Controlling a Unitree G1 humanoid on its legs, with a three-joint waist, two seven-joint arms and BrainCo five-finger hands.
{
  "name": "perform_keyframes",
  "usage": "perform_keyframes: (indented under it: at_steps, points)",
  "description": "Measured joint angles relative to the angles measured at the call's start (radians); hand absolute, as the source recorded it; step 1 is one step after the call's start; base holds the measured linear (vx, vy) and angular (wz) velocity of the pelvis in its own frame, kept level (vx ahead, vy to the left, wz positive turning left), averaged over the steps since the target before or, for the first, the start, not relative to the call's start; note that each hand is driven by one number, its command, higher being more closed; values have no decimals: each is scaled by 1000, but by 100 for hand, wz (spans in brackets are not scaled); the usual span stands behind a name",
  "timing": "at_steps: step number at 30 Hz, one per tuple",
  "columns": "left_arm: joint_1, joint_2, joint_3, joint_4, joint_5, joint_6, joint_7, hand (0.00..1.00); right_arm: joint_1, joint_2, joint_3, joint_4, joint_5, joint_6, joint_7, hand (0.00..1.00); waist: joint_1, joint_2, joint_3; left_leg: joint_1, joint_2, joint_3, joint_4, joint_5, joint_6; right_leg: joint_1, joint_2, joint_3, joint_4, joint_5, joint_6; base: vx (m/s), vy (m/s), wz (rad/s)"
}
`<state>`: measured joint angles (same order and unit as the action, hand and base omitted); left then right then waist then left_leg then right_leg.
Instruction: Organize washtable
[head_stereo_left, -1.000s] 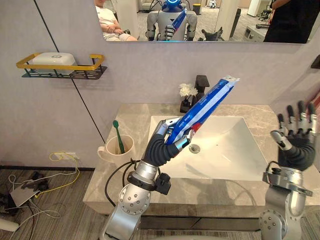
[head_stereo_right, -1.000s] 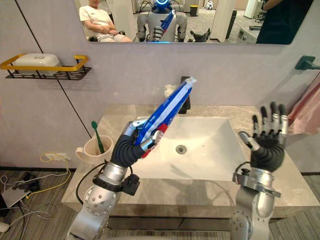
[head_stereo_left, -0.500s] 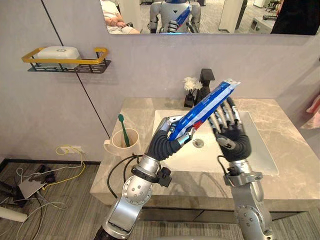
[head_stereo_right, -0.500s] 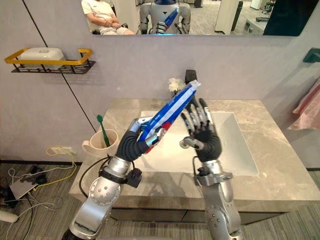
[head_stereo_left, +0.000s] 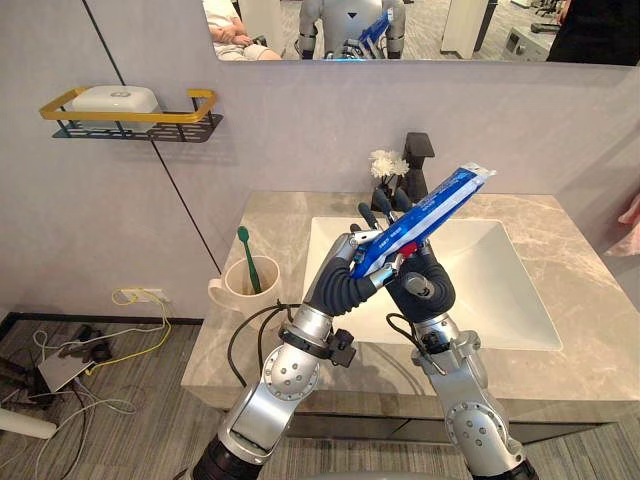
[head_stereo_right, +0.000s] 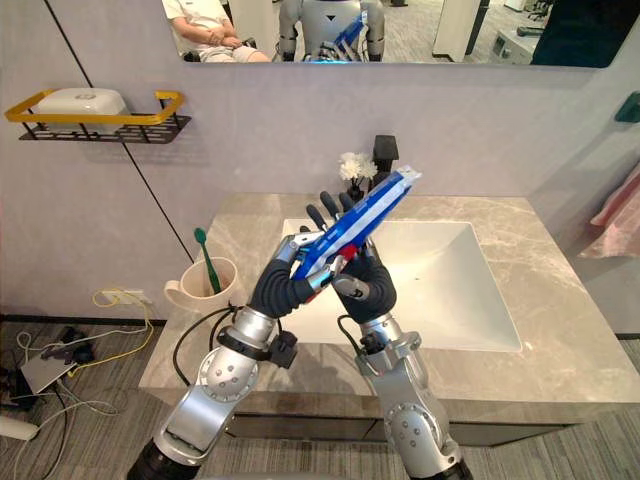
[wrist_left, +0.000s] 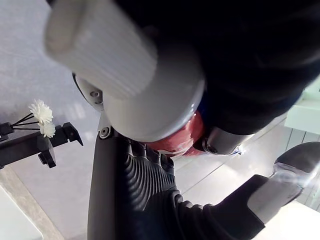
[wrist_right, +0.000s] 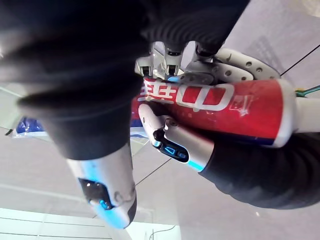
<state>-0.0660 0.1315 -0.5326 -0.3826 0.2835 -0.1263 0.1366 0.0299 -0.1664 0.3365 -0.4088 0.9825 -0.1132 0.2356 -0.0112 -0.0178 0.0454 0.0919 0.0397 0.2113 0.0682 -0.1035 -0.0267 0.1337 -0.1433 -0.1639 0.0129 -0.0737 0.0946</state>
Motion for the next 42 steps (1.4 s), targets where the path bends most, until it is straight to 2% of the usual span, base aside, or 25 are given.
perform_keyframes:
  at_steps: [15, 25, 26, 38, 42]
  points:
    - [3, 1, -9, 41, 4, -55, -2, 100, -34, -38, -27, 4, 0, -1, -25, 0, 0, -6, 5, 0, -5, -2, -32, 27, 3, -14, 0, 3, 1, 9, 1, -9, -3, 0]
    - [39, 7, -1, 97, 5, -56, -6, 100, -76, -35, -58, 12, 2, 10, -38, 0, 0, -2, 8, 2, -5, 2, -34, 30, 3, -16, 0, 4, 0, 12, 2, -3, -1, 0]
    - [45, 6, 4, 97, 6, -56, -6, 100, -76, -35, -58, 12, 2, 11, -37, 100, 0, -2, 8, 2, -5, 3, -35, 30, 3, -16, 0, 4, 0, 12, 2, 0, 0, 0]
    - [51, 7, 48, 111, 9, -55, -27, 100, -76, -22, -62, 28, 1, 25, -35, 100, 0, -1, 9, 4, -5, 5, -36, 30, 3, -16, 0, 5, 0, 12, 2, 0, 0, 0]
    - [64, 6, 51, 118, 13, -53, -28, 100, -76, -14, -62, 41, -5, 39, -35, 100, 0, 8, 17, 5, -5, 5, -37, 30, 3, -16, 0, 4, 0, 12, 2, 0, 0, 0]
